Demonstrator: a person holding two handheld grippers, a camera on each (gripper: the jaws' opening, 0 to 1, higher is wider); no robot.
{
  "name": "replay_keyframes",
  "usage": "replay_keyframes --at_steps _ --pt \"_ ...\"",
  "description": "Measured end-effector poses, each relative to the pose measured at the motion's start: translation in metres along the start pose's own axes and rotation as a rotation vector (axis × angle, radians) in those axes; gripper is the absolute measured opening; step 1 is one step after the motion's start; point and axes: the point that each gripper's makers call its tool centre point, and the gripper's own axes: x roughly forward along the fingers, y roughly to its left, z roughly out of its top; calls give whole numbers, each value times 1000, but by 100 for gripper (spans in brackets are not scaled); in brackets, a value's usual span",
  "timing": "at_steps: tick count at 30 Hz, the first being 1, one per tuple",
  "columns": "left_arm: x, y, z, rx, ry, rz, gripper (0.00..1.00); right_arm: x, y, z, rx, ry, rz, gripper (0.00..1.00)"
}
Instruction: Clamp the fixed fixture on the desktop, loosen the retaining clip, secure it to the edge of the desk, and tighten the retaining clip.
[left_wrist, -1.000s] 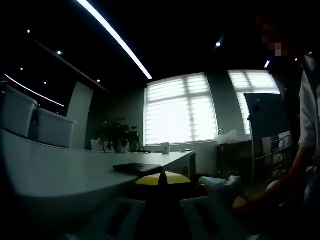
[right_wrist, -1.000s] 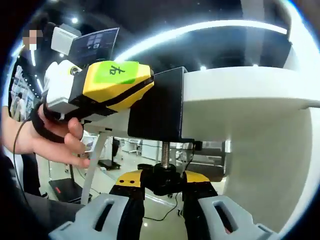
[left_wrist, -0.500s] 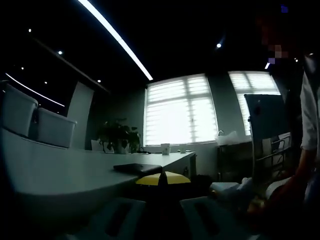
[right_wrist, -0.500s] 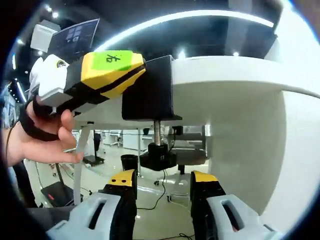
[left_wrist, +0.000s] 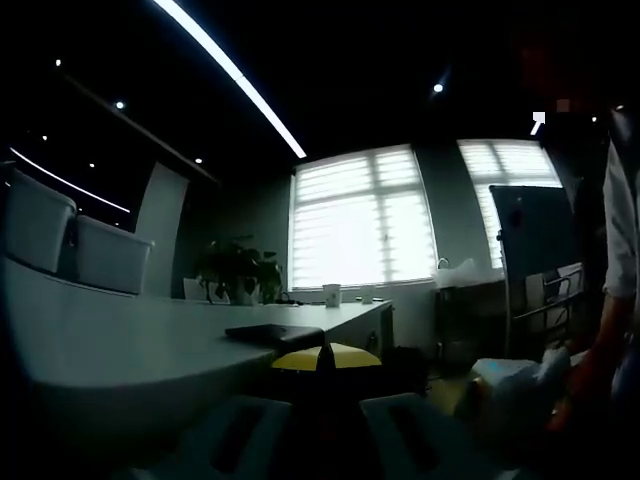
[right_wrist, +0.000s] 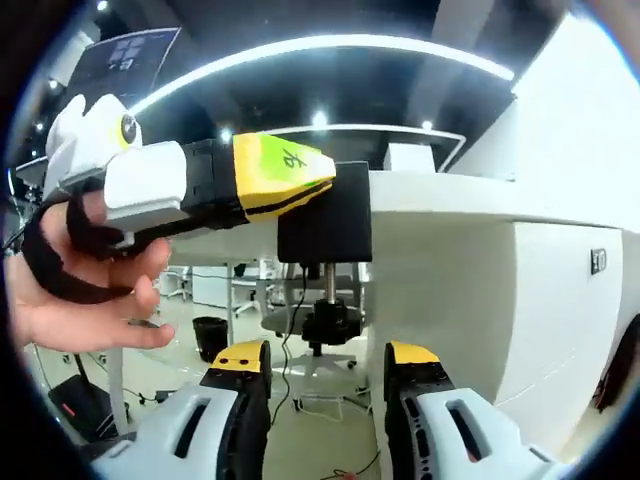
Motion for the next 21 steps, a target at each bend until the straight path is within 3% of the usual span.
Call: replay_keyframes --at_steps 7,10,14,18,21 --pt "1 -1 0 25 18 -7 1 25 -1 -1 19 -13 -23 39" --pt "1 -2 0 26 19 -10 1 27 -6 2 33 -29 -38 28" --pt "1 -1 5 39 15 -7 1 27 -7 2 73 -28 -21 27" --pt "1 1 8 35 15 -13 1 27 -5 2 54 -42 37 27" --pt "1 1 8 37 8 -9 1 29 1 2 45 -45 146 27"
